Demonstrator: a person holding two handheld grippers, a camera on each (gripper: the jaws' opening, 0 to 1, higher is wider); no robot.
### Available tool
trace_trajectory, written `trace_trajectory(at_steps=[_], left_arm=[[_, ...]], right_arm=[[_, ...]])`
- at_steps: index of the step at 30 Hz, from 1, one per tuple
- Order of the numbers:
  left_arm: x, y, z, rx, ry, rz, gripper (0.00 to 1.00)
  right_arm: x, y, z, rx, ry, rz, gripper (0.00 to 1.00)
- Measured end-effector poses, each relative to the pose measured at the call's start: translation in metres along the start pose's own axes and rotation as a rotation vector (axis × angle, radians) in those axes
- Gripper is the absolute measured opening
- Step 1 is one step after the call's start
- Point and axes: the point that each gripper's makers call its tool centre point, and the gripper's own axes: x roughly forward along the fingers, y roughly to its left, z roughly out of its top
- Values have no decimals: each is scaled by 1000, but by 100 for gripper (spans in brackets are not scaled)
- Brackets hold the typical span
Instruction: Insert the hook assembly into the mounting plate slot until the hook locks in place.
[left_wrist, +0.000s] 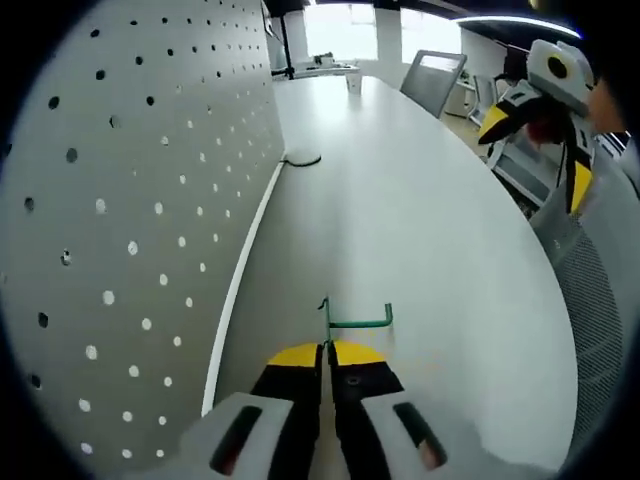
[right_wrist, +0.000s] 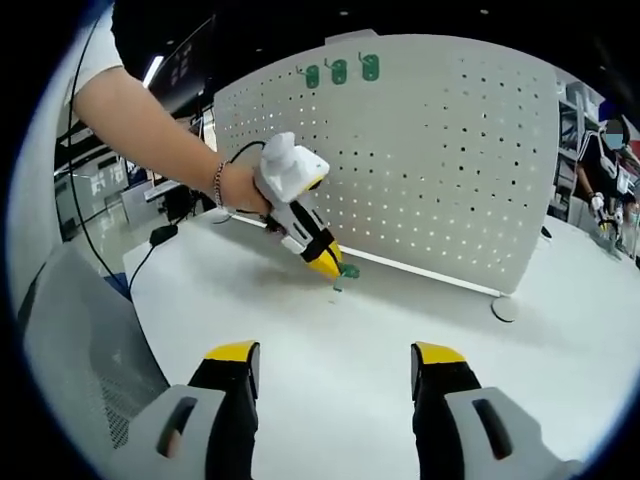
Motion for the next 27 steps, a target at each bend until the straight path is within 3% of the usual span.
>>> trace_trajectory(at_steps=[18, 27], left_arm=[[-18, 1, 22, -36, -91, 53, 3], [-35, 8, 28, -47, -148, 138, 3]], right_arm=[[-1, -1, 4, -5, -12, -4, 59], [-1, 1, 9, -14, -22, 0, 59]])
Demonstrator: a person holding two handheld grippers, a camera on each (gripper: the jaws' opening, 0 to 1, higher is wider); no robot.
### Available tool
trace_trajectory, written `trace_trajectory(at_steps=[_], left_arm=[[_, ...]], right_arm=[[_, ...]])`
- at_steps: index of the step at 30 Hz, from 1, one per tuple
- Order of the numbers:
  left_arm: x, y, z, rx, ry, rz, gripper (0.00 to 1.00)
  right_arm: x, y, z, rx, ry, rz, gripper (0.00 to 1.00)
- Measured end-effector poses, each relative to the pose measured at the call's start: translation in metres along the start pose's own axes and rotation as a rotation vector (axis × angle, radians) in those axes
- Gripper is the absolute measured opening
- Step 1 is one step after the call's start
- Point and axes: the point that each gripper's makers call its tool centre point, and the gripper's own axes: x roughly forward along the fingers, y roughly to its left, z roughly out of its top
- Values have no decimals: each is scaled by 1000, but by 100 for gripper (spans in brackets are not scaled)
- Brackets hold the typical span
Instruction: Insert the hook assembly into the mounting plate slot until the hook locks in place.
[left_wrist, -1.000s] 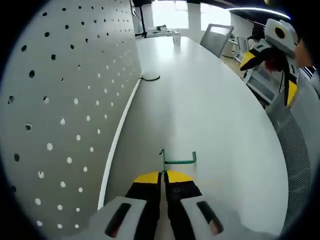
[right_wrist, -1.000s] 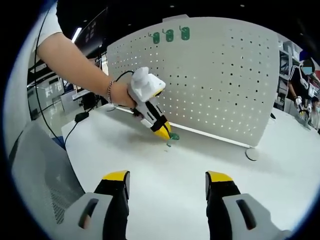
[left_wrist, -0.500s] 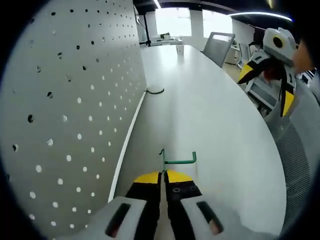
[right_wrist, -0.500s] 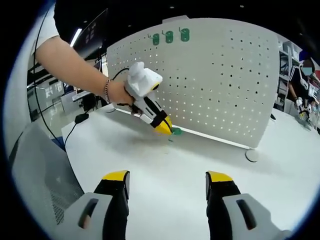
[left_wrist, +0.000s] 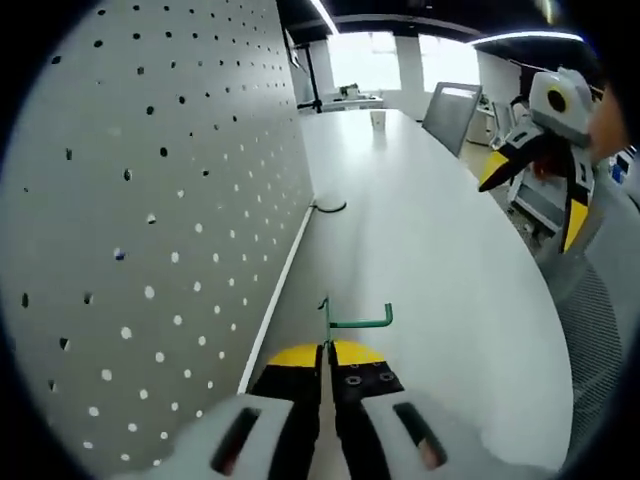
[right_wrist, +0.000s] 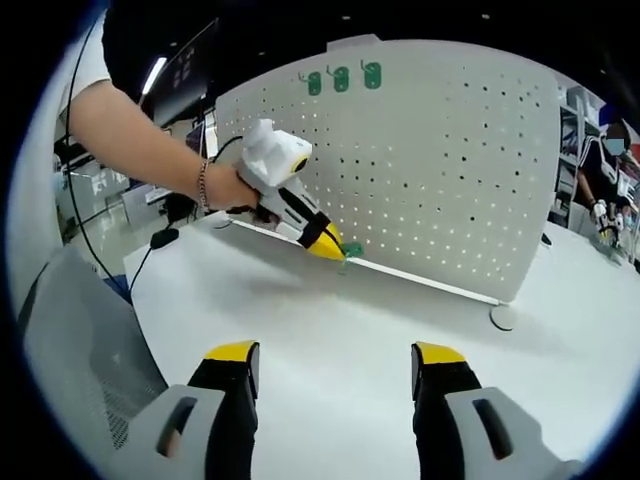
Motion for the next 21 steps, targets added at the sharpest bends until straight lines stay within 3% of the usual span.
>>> trace_trajectory(at_steps=[21], left_arm=[[-34, -2, 18, -25, -140, 88, 3]], right_arm=[[-3, -2, 3, 5, -16, -8, 60]])
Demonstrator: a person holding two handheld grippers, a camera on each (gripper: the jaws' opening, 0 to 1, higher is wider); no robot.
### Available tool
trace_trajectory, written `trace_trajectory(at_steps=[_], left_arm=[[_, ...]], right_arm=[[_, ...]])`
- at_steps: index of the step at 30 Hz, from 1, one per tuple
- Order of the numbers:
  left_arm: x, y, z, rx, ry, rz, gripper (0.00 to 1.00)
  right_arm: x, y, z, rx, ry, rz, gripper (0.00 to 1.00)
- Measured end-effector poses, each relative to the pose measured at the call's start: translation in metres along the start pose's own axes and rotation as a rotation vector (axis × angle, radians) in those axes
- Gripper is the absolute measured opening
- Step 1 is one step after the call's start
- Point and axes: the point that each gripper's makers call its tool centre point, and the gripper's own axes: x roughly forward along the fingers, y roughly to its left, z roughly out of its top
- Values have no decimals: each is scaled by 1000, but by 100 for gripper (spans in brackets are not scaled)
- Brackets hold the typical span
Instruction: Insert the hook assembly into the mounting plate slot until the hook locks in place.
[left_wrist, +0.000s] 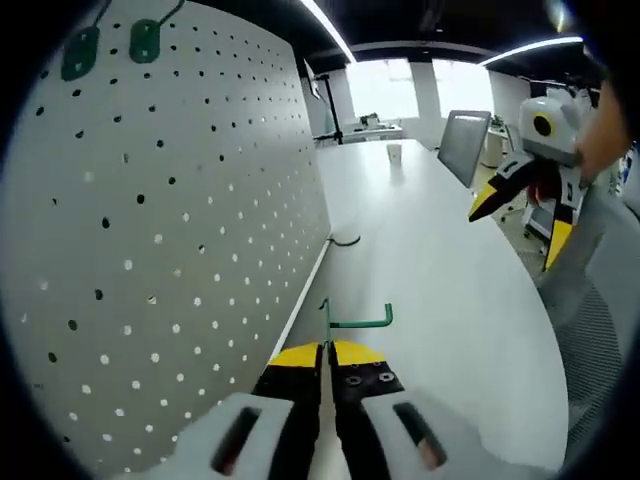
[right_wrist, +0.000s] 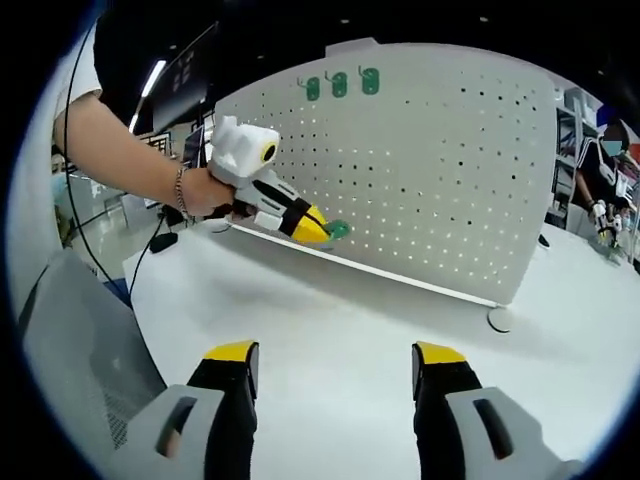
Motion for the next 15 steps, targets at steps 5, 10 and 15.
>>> trace_trajectory(at_steps=[5, 10, 15], left_arm=[[-8, -3, 5, -3, -32, 14, 3], [-17, -8, 7, -19, -54, 32, 3], [-28, -13, 10, -26, -85, 38, 3]], right_arm=[[-1, 2, 0, 0, -1, 5, 60], [-1, 3, 1, -3, -5, 7, 60], [-1, 2, 5, -6, -12, 7, 60]])
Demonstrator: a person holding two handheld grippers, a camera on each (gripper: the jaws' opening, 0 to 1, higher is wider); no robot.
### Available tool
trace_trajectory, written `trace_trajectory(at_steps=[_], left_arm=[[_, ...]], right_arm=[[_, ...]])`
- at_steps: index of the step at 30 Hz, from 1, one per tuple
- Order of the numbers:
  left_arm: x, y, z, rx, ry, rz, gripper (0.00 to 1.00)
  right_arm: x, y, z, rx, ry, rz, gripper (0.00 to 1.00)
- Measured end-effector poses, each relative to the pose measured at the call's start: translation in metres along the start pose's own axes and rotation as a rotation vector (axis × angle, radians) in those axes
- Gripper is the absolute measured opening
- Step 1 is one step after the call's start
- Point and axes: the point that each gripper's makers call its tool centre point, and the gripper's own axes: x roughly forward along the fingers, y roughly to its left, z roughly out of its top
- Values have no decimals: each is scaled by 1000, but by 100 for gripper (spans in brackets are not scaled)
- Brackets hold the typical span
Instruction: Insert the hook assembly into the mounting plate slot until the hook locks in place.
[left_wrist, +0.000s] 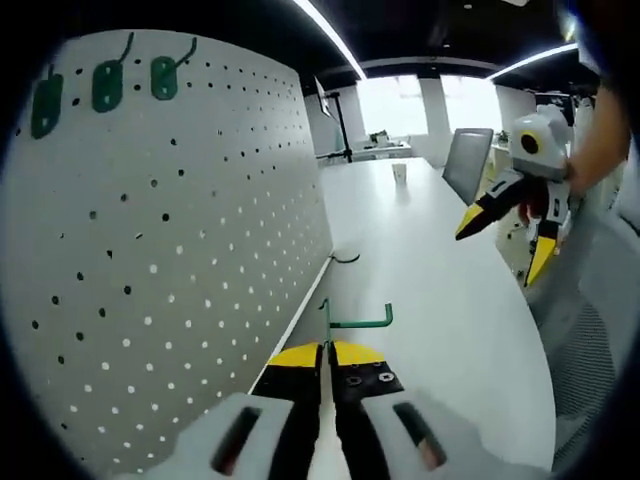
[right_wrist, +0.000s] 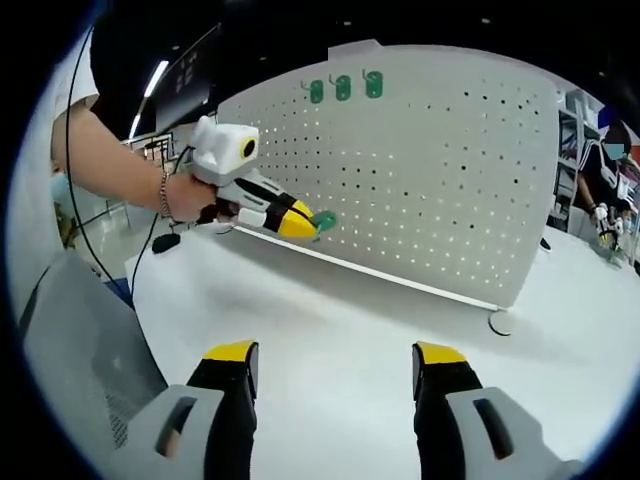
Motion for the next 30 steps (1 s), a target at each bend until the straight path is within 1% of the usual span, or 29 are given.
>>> trace_trajectory(at_steps=[1, 4, 6, 9, 12, 14, 16, 20, 25, 30], left_arm=[[-4, -2, 3, 10, -16, -5, 3], [-12, -2, 5, 14, -31, 4, 3], [-18, 0, 7, -6, -46, 16, 3], [-27, 3, 10, -9, -63, 36, 3], [-37, 5, 16, -43, -99, 64, 3], [-41, 6, 19, -69, -119, 70, 3], [-45, 6, 20, -64, -125, 83, 3], [-55, 6, 26, -80, -155, 113, 3], [-69, 5, 37, -129, -214, 145, 3], [-82, 3, 51, -153, -271, 166, 3]], right_arm=[[0, 0, 1, 1, -2, 1, 60], [0, 1, 4, 1, -12, 1, 60], [0, 1, 4, 2, -12, 2, 60], [0, 3, 5, -2, -12, 8, 60], [0, 4, 7, -6, -17, 12, 60], [1, 5, 9, -8, -20, 14, 60], [2, 6, 10, -9, -23, 16, 60], [3, 8, 11, -10, -23, 24, 61], [3, 9, 11, -9, -24, 26, 61], [3, 9, 11, -10, -25, 27, 61]])
